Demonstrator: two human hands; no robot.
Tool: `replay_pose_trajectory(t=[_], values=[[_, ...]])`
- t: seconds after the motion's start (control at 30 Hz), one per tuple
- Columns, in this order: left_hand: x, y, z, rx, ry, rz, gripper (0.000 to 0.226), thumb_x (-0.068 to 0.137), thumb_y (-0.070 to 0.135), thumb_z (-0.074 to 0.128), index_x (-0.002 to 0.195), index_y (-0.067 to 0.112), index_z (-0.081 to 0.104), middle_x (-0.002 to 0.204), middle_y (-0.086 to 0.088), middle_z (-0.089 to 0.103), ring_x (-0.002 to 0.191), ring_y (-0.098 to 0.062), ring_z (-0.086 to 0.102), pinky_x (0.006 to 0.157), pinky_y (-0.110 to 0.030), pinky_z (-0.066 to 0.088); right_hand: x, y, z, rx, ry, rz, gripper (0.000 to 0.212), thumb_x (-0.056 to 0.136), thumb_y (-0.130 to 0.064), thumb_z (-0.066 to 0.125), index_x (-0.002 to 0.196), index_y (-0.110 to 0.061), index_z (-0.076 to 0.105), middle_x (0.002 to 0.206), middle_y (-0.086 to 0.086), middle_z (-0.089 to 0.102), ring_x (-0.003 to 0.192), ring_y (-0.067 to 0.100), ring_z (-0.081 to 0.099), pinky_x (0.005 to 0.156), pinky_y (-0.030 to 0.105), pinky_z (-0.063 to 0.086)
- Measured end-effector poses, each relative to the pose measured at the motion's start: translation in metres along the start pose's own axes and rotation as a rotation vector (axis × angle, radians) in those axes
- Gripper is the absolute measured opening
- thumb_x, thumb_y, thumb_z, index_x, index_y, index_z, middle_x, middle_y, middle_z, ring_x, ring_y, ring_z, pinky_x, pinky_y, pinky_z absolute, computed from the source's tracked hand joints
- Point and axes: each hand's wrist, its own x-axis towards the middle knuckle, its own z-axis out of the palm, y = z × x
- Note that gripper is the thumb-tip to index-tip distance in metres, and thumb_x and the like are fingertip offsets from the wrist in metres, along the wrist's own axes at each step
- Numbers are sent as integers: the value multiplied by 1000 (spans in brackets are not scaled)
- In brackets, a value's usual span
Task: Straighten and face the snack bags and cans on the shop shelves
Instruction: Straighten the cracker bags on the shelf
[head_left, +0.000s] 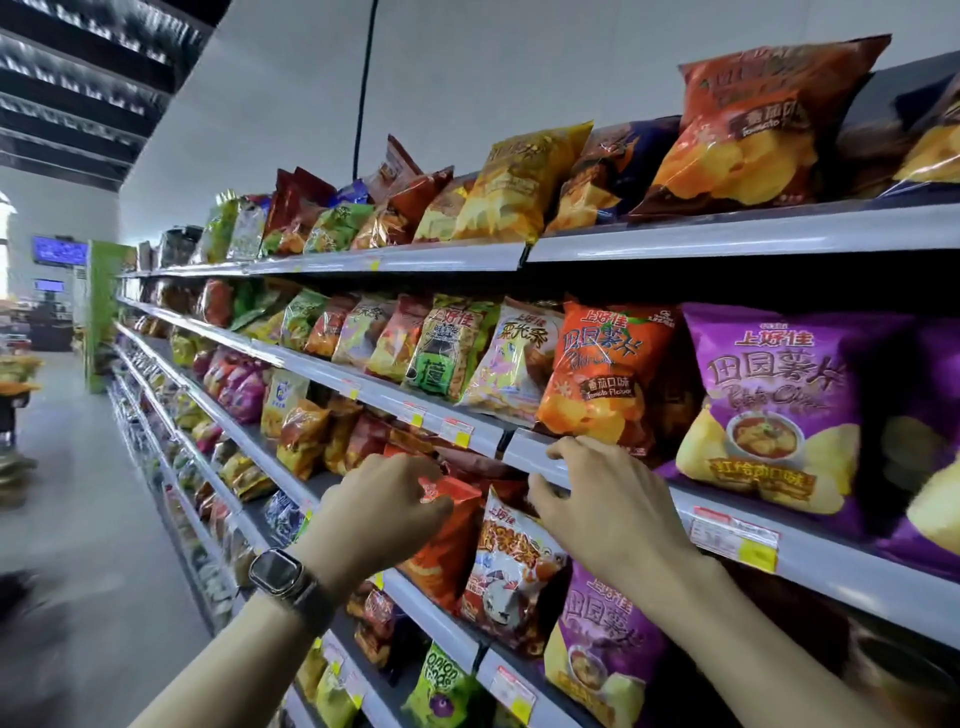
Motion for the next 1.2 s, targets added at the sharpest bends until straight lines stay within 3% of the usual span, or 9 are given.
replay_pose_trajectory(t=[0.13, 0.33, 0.4, 0.6, 0.73, 0.83, 1.0, 1.1, 1.2], values=[[50, -26, 2, -23, 44, -2, 48, 82, 57, 48, 114, 31, 72, 97, 8, 76, 82, -13, 71, 74, -41, 64, 41, -11, 24, 110, 27, -6, 51, 100, -48, 51, 142, -19, 56, 140, 0, 60, 126, 25, 56, 100, 39, 49], [152, -67, -2, -99, 139, 47, 54, 92, 49, 55, 139, 24, 62, 107, 1, 76, 79, -16, 73, 73, -43, 65, 128, -24, 61, 330, 77, 51, 66, 99, -48, 57, 154, -16, 40, 155, 1, 47, 133, 20, 48, 111, 38, 41], [187, -81, -1, -123, 164, 70, 55, 94, 44, 57, 145, 23, 58, 109, 1, 77, 74, -13, 72, 69, -41, 65, 151, -30, 76, 396, 70, 90, 84, 99, -51, 58, 165, -20, 18, 171, -1, 26, 153, 22, 31, 124, 44, 32], [279, -113, 9, -214, 211, 113, 57, 93, 35, 63, 145, 14, 52, 117, -14, 72, 102, -35, 67, 75, -39, 53, 193, -43, 110, 492, 158, 224, 108, 92, -50, 63, 165, -25, -12, 175, -4, 8, 159, 21, 18, 127, 46, 26], [329, -125, 23, -309, 157, 70, 71, 95, 52, 66, 146, 7, 45, 114, -14, 69, 103, -36, 67, 78, -38, 50, 207, -44, 128, 474, 235, 248, 103, 81, -58, 58, 165, -28, 6, 170, -6, 20, 155, 22, 28, 124, 50, 31], [347, -130, 31, -443, 105, 40, 75, 93, 54, 72, 145, 7, 46, 107, -4, 69, 99, -29, 68, 80, -36, 54, 211, -38, 136, 447, 296, 294, 100, 91, -35, 69, 167, -22, 6, 170, -7, 14, 155, 17, 22, 126, 33, 20], [357, -128, 41, -569, 99, 43, 67, 98, 51, 68, 147, 9, 49, 81, 9, 61, 68, -13, 66, 54, -24, 47, 225, -35, 142, 553, 296, 330, 115, 80, -53, 58, 165, -22, -12, 175, -6, 2, 161, 16, 7, 130, 45, 16], [359, -123, 41, -566, 101, 55, 66, 99, 53, 64, 146, 8, 51, 77, 9, 60, 76, -24, 73, 65, -33, 57, 236, -34, 147, 562, 323, 355, 115, 79, -59, 56, 165, -21, -9, 175, -2, 9, 161, 20, 12, 129, 48, 21], [360, -124, 39, -594, 81, 27, 76, 100, 55, 62, 155, 7, 43, 81, 13, 56, 87, -26, 76, 75, -38, 63, 239, -32, 151, 565, 343, 351, 109, 92, -46, 64, 165, -19, -12, 175, -3, -5, 161, 17, -1, 131, 46, 12]])
